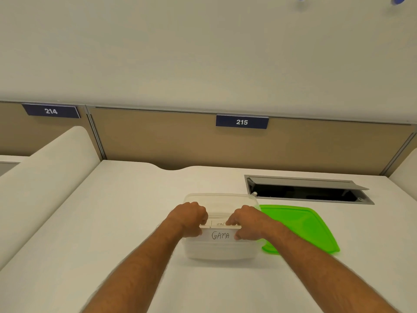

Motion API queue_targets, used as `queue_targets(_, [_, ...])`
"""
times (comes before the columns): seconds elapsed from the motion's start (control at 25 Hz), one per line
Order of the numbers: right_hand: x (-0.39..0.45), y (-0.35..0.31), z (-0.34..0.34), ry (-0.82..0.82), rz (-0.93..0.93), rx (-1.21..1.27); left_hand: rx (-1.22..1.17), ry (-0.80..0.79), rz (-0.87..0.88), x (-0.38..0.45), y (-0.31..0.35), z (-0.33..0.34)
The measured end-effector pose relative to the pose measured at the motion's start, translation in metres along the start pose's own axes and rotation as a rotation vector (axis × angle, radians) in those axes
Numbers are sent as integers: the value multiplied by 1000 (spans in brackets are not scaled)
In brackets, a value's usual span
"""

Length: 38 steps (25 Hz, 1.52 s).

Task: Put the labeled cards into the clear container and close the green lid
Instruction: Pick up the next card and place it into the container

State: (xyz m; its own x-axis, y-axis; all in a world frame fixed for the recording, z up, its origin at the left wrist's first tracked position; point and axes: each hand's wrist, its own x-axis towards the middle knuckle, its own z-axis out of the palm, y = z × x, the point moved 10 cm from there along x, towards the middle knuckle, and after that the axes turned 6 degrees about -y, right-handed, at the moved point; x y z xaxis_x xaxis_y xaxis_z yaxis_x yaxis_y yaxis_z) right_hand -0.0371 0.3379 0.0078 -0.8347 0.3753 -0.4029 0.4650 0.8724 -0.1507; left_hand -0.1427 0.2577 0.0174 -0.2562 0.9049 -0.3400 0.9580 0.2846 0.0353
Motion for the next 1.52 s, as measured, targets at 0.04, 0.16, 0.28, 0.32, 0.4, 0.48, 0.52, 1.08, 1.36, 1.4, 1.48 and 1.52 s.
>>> queue_targets(0.04, [2, -1, 2, -11, -6, -2, 5, -11, 1, 1, 1, 1])
queue_targets(0.16, [5, 0, 7, -31, -13, -6, 15, -43, 7, 4, 4, 6])
queue_targets(0.28, [9, 1, 8, -25, -20, 2, 7, -52, 5, 7, 4, 7])
queue_targets(0.32, [10, 1, 9, -23, -22, 7, 2, -53, 3, 7, 3, 7])
queue_targets(0.4, [11, 2, 11, -18, -26, 6, -4, -55, 1, 7, 4, 8])
queue_targets(0.48, [11, 5, 13, -9, -24, 2, -26, -58, -3, 7, 2, 10])
queue_targets(0.52, [10, 7, 13, 4, -18, 11, -50, -55, -6, 7, 1, 11])
queue_targets(1.08, [-64, 14, -28, 680, 176, -22, -128, 517, 15, -36, 30, -21])
queue_targets(1.36, [-87, 27, 6, 616, 287, -18, -110, 507, 22, -44, 49, -1])
queue_targets(1.4, [-90, 29, 8, 617, 295, -11, -101, 507, 29, -44, 52, 0])
queue_targets(1.48, [-97, 36, 13, 607, 315, -14, -89, 513, 43, -43, 60, 1])
queue_targets(1.52, [-100, 40, 16, 597, 328, -17, -80, 512, 49, -43, 65, 0])
